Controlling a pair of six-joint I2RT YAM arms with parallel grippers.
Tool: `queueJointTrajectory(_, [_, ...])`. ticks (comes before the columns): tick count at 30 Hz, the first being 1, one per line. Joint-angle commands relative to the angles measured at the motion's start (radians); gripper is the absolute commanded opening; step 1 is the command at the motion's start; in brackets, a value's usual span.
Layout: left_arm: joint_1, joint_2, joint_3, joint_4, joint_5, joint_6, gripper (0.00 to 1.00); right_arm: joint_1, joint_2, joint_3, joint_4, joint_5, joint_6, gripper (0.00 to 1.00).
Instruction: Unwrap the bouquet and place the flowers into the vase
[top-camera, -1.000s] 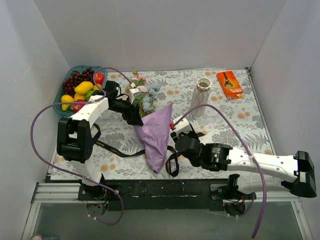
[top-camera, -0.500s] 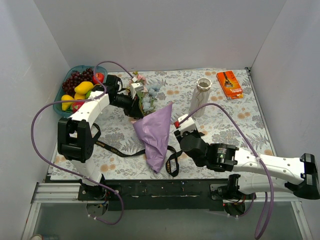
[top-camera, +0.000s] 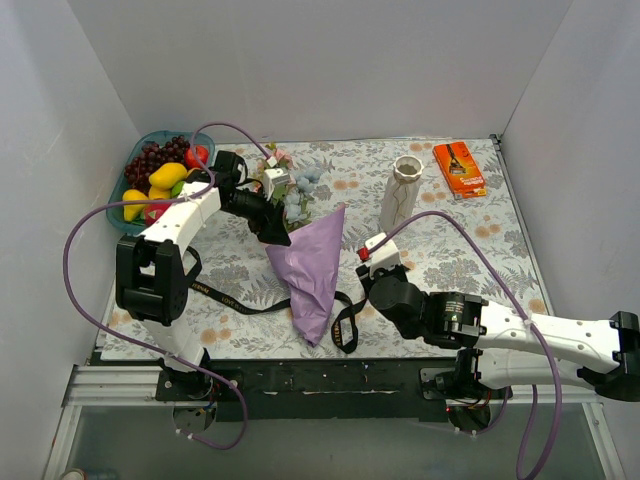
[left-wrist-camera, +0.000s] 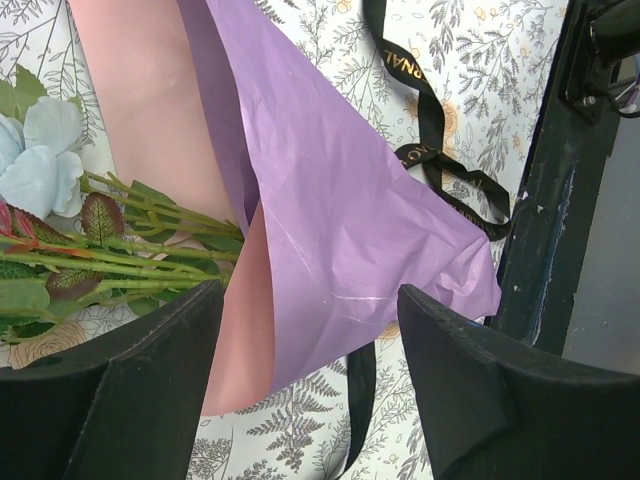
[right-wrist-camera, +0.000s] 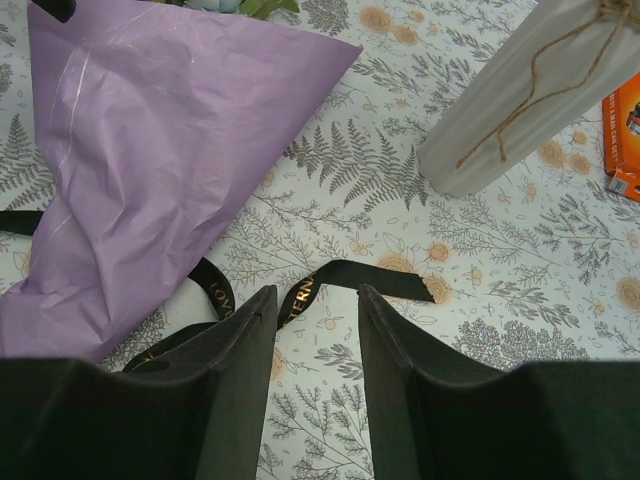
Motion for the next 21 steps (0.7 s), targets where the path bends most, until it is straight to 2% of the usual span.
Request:
queueJointTrajectory(1, [-0.001, -0.002, -0.017, -0.002, -0.009, 0.039, 0.68, 0.012, -0.033, 0.004, -0.004, 0.019, 0.033, 0.45])
queueJointTrajectory(5, [0.001, 0.030, -0.051, -0.027, -0.011, 0.082, 0.62, 0.015, -0.043, 0.001, -0.004, 0.022, 0.034, 0.45])
queueJointTrajectory(8, [-0.001, 0.034, -0.074, -0.036, 0.003, 0.093, 0.44, 0.015, -0.043, -0.002, -0.007, 0.022, 0.034, 0.45])
queueJointTrajectory(9, [-0.001, 0.031, -0.077, -0.036, 0.007, 0.093, 0.31, 0.015, -0.043, -0.004, -0.006, 0.022, 0.034, 0.45])
queueJointTrajectory(10, [-0.001, 0.029, -0.080, -0.033, 0.009, 0.091, 0.24, 0.015, -0.040, -0.004, -0.006, 0.022, 0.036, 0.45])
queueJointTrajectory(13, [-0.001, 0.014, -0.077, -0.033, 0.015, 0.093, 0.08, 0.015, -0.028, -0.002, -0.007, 0.020, 0.042, 0.45])
queueJointTrajectory(16, [-0.001, 0.014, -0.041, -0.064, 0.023, 0.094, 0.00, 0.015, -0.024, -0.002, -0.001, 0.017, 0.042, 0.45])
queueJointTrajectory(21, [-0.005, 0.011, 0.090, -0.120, 0.046, 0.064, 0.00, 0.015, -0.028, 0.001, 0.011, 0.011, 0.033, 0.45])
